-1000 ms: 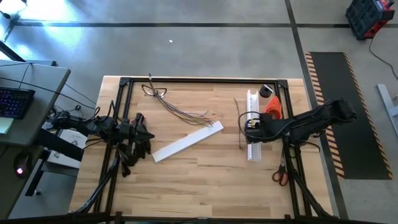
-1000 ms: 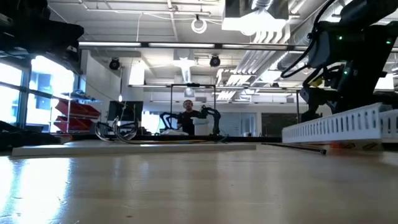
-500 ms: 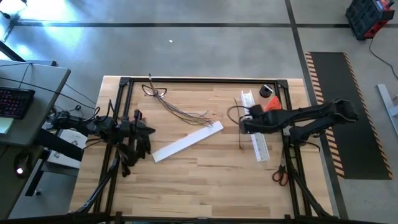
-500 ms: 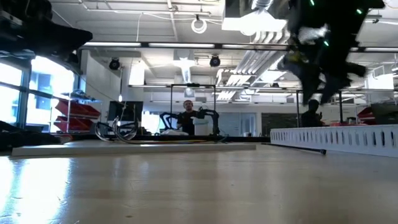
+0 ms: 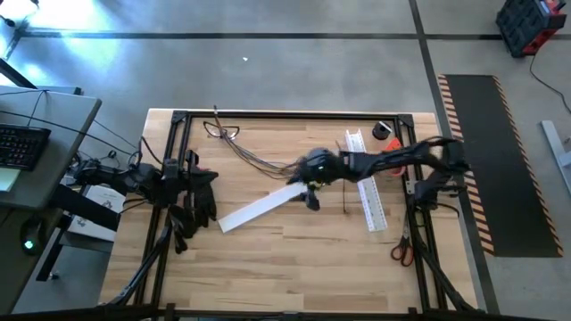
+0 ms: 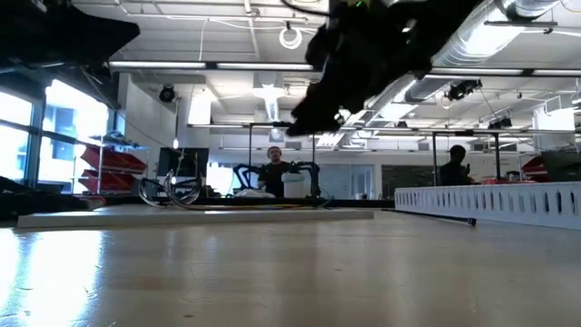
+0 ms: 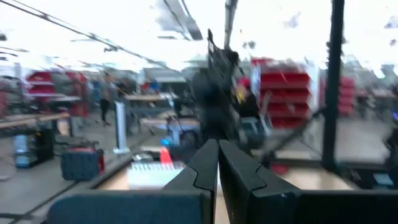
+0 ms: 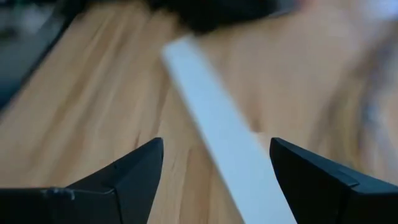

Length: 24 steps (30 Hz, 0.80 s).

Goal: Ziptie cables
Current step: Move the cable duct cover from the center to the table to the top center part of the table

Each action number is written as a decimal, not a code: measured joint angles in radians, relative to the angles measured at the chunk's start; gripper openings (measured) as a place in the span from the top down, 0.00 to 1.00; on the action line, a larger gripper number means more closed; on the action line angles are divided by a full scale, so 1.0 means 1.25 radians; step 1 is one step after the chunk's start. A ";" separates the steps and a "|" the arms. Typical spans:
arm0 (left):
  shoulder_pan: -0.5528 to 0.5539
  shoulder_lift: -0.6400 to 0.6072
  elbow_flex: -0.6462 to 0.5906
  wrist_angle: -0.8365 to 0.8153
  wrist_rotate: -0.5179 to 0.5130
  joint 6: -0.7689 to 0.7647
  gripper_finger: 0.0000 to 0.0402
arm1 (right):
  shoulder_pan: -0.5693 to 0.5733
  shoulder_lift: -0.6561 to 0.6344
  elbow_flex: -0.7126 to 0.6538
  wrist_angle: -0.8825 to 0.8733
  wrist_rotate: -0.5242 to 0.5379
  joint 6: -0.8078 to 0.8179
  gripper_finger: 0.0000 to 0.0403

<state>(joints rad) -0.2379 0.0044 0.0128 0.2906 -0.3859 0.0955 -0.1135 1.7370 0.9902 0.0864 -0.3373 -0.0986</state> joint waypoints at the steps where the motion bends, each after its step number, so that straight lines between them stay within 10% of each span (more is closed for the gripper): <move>1: 0.000 0.000 0.000 0.013 -0.012 0.000 1.00 | 0.000 0.034 0.013 0.000 -0.024 -0.053 0.31; 11: 0.000 0.006 0.000 0.041 -0.122 0.002 1.00 | 0.005 0.271 0.145 0.000 -0.059 -0.320 0.26; 24: 0.000 0.007 0.000 0.033 -0.111 -0.049 1.00 | -0.003 0.302 0.177 0.009 -0.042 -0.359 0.25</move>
<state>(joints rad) -0.2379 0.0128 0.0128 0.3315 -0.5248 0.0345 -0.1178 2.1140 1.2120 0.0971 -0.3898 -0.5477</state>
